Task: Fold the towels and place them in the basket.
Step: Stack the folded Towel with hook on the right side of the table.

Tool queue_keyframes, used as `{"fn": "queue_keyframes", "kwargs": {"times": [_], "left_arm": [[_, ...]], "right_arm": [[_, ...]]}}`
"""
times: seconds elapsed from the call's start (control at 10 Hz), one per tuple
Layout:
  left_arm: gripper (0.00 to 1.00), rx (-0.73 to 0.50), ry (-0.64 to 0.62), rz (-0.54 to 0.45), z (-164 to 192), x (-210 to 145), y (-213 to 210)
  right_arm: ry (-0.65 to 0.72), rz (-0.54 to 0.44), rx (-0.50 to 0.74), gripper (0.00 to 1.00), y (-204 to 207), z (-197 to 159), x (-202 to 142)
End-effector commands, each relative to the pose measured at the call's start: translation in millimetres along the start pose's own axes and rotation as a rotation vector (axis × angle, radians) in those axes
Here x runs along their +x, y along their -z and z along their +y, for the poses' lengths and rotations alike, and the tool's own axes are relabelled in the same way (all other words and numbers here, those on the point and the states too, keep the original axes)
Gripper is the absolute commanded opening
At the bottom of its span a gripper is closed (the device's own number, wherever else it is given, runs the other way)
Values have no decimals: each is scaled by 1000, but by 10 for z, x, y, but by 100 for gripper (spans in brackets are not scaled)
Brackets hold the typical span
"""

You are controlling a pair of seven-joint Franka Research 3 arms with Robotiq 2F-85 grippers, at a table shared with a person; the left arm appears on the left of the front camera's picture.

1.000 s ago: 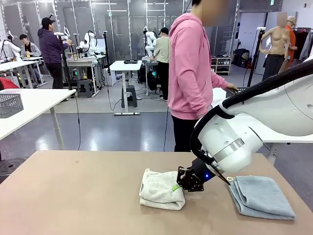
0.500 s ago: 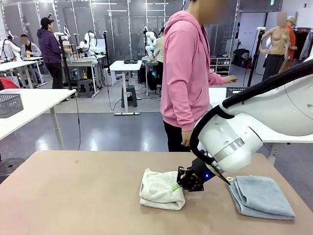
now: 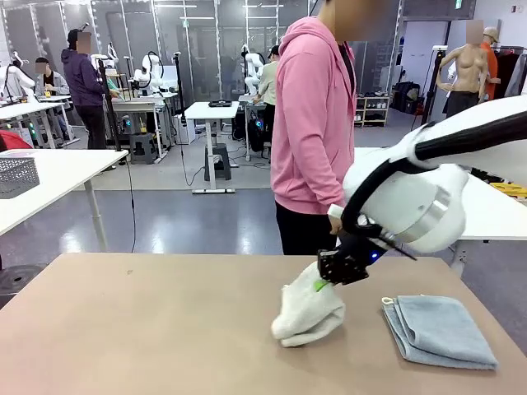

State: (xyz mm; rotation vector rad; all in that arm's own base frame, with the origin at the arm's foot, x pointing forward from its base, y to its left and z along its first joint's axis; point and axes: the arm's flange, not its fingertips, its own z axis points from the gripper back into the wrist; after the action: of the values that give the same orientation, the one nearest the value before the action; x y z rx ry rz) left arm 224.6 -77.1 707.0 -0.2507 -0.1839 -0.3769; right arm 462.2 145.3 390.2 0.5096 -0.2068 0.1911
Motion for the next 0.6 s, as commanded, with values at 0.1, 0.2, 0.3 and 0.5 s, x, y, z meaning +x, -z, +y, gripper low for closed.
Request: {"fn": "queue_keyframes", "kwargs": {"times": [0.1,0.2,0.3,0.5], "left_arm": [[100,-5,18,1,-4,-19,11],[100,-5,18,1,-4,-19,11],[100,-5,18,1,-4,-19,11],[100,-5,18,1,-4,-19,11]], "right_arm": [[-89,-4,-76,6,-558,-195,-100],[-130,11,-124,6,-773,-304,-147],[-149,-13,-179,6,-939,-414,-147],[-190,24,-179,6,-1164,-612,-191]]}}
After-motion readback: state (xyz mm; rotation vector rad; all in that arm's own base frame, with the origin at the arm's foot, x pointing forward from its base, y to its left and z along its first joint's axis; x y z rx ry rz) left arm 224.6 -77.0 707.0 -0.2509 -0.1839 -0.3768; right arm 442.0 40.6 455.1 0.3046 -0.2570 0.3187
